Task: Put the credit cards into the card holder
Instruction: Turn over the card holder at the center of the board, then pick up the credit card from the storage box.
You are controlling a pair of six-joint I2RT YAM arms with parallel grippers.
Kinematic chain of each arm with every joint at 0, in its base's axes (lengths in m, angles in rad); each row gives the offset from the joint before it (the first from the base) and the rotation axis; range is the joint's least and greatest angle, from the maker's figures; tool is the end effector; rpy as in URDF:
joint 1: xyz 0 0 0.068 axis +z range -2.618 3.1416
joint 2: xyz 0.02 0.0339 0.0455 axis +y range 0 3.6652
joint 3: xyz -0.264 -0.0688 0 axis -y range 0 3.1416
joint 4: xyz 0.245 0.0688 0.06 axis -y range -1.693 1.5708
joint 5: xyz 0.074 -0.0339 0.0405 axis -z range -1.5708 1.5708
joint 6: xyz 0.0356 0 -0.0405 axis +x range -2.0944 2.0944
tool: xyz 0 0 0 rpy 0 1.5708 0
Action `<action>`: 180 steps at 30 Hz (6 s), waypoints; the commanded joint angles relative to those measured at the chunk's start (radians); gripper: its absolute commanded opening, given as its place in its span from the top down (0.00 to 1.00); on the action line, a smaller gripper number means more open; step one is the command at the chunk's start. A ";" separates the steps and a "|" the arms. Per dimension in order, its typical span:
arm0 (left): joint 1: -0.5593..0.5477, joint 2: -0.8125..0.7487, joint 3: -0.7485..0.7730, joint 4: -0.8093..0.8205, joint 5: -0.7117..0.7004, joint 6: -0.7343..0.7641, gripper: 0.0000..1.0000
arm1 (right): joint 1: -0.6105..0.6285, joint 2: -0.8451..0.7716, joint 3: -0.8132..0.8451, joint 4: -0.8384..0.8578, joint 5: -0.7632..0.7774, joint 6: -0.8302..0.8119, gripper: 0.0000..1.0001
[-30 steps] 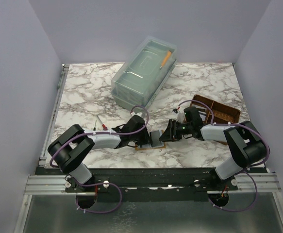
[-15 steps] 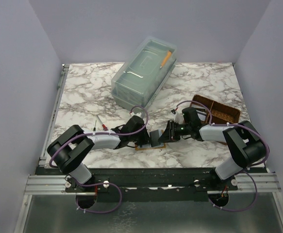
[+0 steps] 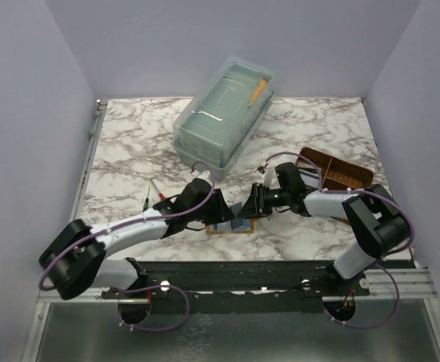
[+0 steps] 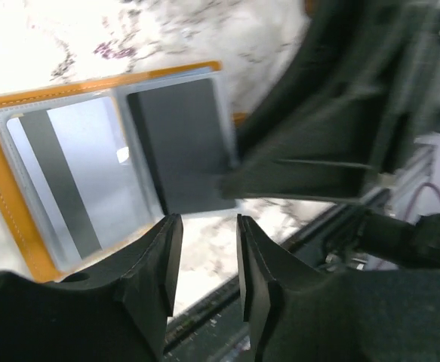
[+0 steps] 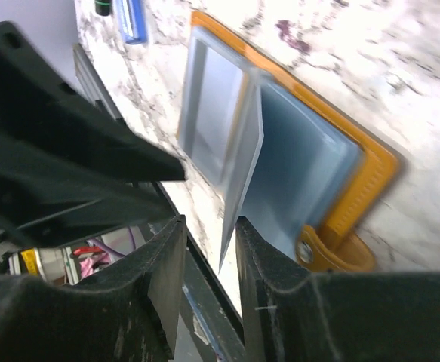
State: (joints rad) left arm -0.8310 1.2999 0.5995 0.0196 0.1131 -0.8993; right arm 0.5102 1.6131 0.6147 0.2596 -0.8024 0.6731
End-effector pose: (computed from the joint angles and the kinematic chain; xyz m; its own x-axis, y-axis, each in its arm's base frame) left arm 0.1725 -0.1950 0.1870 -0.8848 -0.1845 -0.4278 0.1612 0.7404 -0.6526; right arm 0.2382 0.1626 0.1373 -0.9602 -0.0409 -0.2762 -0.2617 0.4762 0.8395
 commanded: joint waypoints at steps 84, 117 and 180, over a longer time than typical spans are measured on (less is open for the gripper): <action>0.522 0.214 0.848 -0.862 0.013 0.664 0.25 | -0.534 0.314 0.566 -0.929 0.430 -1.643 0.03; 0.544 0.220 0.851 -0.831 0.063 0.623 0.25 | -0.532 0.195 0.584 -0.830 0.418 -1.354 0.70; -0.118 0.784 1.176 -0.179 -0.018 0.111 0.40 | -0.724 -0.147 0.342 -0.616 0.130 -0.162 0.99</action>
State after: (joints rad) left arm -0.9360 2.0457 1.7279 -0.1726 0.1490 -0.8036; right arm -0.2111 1.5185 0.9157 -0.3267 -0.6678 0.4961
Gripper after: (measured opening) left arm 0.610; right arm 0.546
